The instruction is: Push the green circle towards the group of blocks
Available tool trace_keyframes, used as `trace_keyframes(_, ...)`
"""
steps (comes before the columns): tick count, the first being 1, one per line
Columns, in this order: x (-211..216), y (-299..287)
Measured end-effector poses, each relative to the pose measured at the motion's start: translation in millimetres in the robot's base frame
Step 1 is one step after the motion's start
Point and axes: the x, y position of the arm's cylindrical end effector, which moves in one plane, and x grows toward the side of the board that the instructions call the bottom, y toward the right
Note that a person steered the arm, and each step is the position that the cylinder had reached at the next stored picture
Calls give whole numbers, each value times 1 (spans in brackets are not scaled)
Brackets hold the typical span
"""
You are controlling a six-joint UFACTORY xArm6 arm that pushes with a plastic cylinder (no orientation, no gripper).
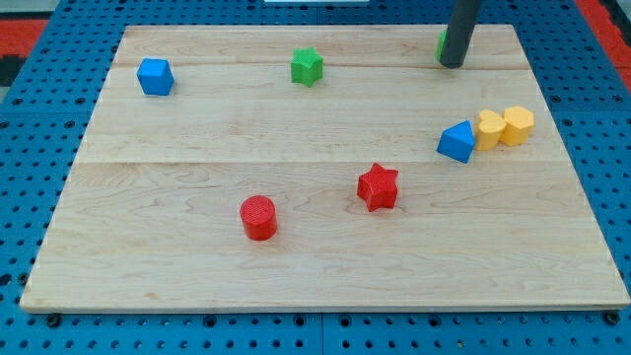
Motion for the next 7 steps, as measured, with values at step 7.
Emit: trace_keyframes(7, -82, -10)
